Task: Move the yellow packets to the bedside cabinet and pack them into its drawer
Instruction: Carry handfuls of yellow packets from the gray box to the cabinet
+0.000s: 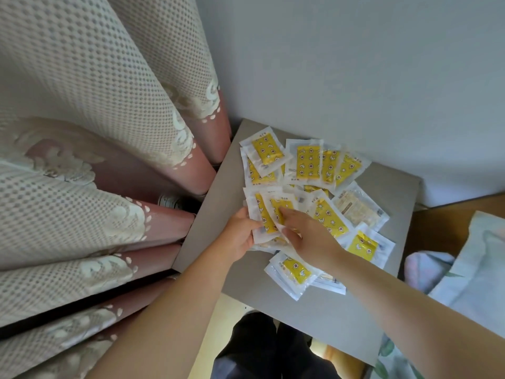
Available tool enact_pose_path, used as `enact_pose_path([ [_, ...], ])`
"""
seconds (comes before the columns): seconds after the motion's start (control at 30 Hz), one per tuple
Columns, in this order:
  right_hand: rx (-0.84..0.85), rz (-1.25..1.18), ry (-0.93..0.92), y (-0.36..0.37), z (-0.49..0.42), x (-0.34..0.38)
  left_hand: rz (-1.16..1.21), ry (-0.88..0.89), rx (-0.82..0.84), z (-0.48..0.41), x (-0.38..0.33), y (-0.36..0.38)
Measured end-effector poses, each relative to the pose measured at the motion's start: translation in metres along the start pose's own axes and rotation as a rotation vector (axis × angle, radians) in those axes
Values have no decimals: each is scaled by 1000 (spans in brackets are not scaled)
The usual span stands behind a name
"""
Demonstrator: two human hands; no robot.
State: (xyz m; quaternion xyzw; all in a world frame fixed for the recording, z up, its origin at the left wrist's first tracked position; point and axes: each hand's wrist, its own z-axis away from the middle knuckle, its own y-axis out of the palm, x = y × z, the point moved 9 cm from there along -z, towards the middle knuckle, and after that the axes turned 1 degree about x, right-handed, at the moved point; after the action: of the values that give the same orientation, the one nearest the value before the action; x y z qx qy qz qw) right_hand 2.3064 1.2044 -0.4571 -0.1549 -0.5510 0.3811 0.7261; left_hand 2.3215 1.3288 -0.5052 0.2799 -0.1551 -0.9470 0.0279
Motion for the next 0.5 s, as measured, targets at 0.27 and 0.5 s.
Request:
enact_pose_path([
  [0.27,-16,-80,8,-3,19,0,-75,-27,-146,-1,8,5],
  [0.5,-276,-280,243,-29,36,-22,-347,143,-226,3,-2,8],
])
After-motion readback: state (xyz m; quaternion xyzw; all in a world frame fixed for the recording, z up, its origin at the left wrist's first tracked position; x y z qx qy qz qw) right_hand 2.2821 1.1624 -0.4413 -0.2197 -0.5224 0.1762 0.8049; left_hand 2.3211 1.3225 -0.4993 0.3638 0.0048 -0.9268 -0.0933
